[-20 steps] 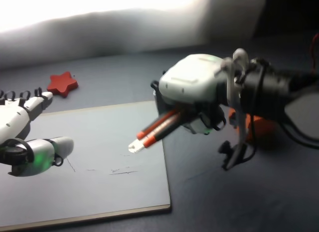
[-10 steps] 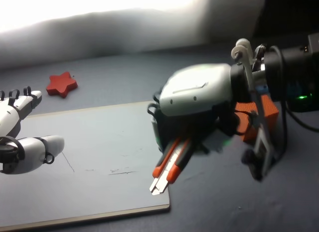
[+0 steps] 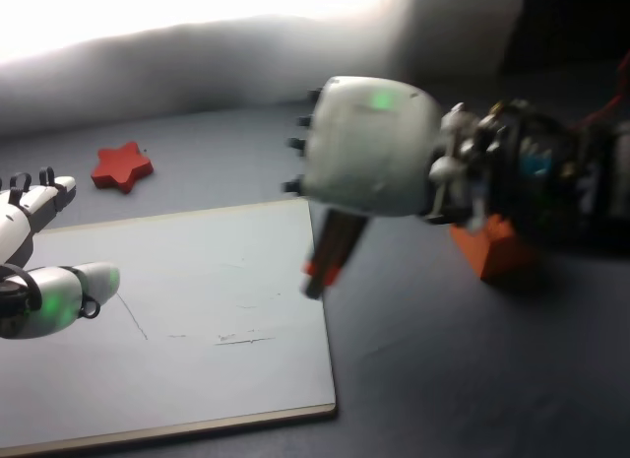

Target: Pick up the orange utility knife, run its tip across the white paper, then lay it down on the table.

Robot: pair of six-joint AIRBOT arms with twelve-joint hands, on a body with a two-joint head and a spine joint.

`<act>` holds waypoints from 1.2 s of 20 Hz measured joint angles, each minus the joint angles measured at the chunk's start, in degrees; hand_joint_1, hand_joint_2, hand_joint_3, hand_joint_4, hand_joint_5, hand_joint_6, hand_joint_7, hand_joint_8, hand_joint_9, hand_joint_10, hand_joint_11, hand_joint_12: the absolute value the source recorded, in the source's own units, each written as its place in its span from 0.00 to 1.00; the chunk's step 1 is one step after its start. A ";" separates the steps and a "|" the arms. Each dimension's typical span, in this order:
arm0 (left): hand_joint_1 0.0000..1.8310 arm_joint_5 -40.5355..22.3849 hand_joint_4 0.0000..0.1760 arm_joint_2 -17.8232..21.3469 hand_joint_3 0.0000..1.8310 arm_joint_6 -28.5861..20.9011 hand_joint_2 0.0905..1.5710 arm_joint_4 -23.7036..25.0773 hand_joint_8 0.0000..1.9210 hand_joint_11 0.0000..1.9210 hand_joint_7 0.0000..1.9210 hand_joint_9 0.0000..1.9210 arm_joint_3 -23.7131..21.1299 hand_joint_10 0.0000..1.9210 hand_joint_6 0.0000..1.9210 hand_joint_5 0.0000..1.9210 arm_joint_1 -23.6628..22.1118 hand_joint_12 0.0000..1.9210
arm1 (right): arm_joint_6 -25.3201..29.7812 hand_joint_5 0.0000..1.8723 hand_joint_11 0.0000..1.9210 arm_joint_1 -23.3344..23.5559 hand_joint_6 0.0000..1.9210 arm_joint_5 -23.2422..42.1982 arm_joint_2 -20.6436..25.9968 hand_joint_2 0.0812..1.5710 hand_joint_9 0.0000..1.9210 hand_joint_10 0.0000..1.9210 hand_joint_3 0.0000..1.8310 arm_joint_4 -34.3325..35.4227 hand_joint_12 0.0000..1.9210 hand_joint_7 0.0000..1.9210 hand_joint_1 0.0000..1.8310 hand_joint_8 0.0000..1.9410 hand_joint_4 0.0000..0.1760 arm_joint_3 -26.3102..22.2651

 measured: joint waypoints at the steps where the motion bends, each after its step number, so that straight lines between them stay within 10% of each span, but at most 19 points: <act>1: 0.05 0.20 0.02 0.00 0.00 -0.17 0.83 0.17 0.00 0.00 0.06 0.07 0.17 0.00 0.00 0.00 0.00 0.14 | -5.64 0.76 0.91 -0.83 1.00 3.54 -1.51 0.65 0.88 1.00 0.24 0.70 1.00 0.83 0.83 1.00 1.00 1.07; 7: 0.04 0.46 0.02 0.00 0.00 -0.52 0.83 0.17 0.00 0.00 0.06 0.06 0.57 0.00 0.00 0.00 0.00 0.15 | -27.23 0.73 0.89 -3.63 1.00 21.53 -11.34 0.66 0.86 1.00 0.24 1.68 1.00 0.81 0.82 1.00 1.00 10.40; 24: 0.03 0.55 0.02 -0.07 0.00 -0.02 0.84 -0.09 0.00 0.00 0.06 0.07 2.75 0.00 0.00 0.00 -1.31 0.14 | -31.56 0.73 0.89 -6.84 1.00 28.33 -29.31 0.64 0.85 1.00 0.27 5.46 1.00 0.79 0.81 1.00 1.00 31.76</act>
